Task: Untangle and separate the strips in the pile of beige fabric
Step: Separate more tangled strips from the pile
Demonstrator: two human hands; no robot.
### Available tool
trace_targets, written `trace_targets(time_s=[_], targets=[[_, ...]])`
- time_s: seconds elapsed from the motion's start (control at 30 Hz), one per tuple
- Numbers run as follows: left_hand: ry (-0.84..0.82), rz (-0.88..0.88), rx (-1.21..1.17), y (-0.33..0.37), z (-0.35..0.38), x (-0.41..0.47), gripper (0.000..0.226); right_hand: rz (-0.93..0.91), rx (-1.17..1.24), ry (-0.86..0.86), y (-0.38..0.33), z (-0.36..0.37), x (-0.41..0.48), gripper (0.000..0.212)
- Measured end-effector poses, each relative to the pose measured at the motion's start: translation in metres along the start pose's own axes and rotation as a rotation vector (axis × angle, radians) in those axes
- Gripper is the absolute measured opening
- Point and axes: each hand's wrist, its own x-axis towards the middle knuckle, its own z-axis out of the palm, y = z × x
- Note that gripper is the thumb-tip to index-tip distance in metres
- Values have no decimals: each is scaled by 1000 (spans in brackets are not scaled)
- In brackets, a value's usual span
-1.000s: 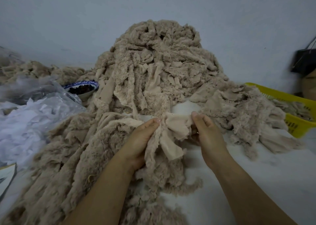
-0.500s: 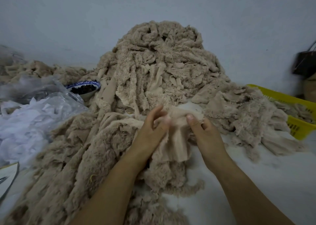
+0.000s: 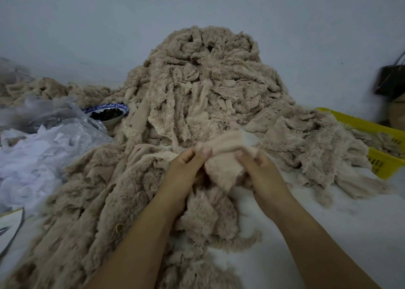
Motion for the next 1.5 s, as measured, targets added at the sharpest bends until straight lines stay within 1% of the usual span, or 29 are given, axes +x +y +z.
trace_targets(time_s=[0.07,0.13,0.2,0.27,0.33,0.4,0.43,0.5,0.53,0.57,0.6,0.63,0.7,0.73,0.77,0.8,0.83,0.87,0.9,0.93,0.97,1.03,1.1,1.13,1.23,1.33,1.4,1.47,1.5], targets=[[-5,43,11,1,-3,4,24,83,375,163,-7,-8,7,6],[-31,66,-29,2,-8,7,26,125,614,258,-12,-19,11,12],[-36,68,-11,3,-11,7,29,130,670,259,-13,-28,11,25],[4,52,87,1,-10,7,34,171,652,209,-13,-27,9,34],[63,31,189,-2,-8,8,38,247,581,173,-10,-22,8,36],[115,31,283,-6,-8,11,37,282,505,178,-9,-19,10,31],[155,43,364,-8,-8,12,36,256,530,189,-9,-21,12,28],[264,94,577,-13,-11,14,30,115,781,214,-13,-31,17,27],[327,126,655,-15,-12,14,28,45,884,224,-14,-37,19,34],[381,146,702,-16,-13,14,28,27,905,234,-13,-41,20,46],[413,149,735,-17,-14,14,31,57,825,243,-10,-40,19,54],[415,130,780,-17,-15,15,36,100,679,240,-5,-36,18,54],[328,56,929,-18,-15,15,47,124,339,186,7,-18,15,38],[255,43,991,-18,-16,15,49,123,154,120,10,-8,12,31],[172,56,1009,-19,-13,14,45,130,-44,36,13,0,9,30],[90,91,980,-19,-11,13,35,146,-231,-47,17,6,6,31],[7,121,917,-19,-8,11,25,156,-370,-99,21,9,4,33],[-85,146,850,-19,-5,9,25,164,-417,-120,23,10,3,35],[-180,169,787,-20,-2,7,35,173,-363,-139,25,10,3,37],[-263,168,732,-20,0,5,42,185,-243,-162,26,10,3,38],[-329,138,694,-19,2,4,44,209,-122,-172,26,9,3,38],[-404,73,654,-18,5,2,39,255,-1,-112,23,6,5,32],[-401,23,673,-16,3,1,31,251,93,-3,18,4,8,35],[-390,15,720,-16,1,2,31,222,190,45,16,2,9,37],[-290,42,923,-16,-9,6,37,149,537,106,6,-6,14,40],[-144,51,1090,-15,-17,13,50,114,699,107,0,-16,16,42],[-108,59,1064,-15,-20,13,56,105,742,127,0,-20,18,41],[-106,57,886,-12,-21,11,57,100,738,159,0,-20,19,41],[-136,44,797,-9,-21,9,54,101,727,170,1,-21,20,41]])
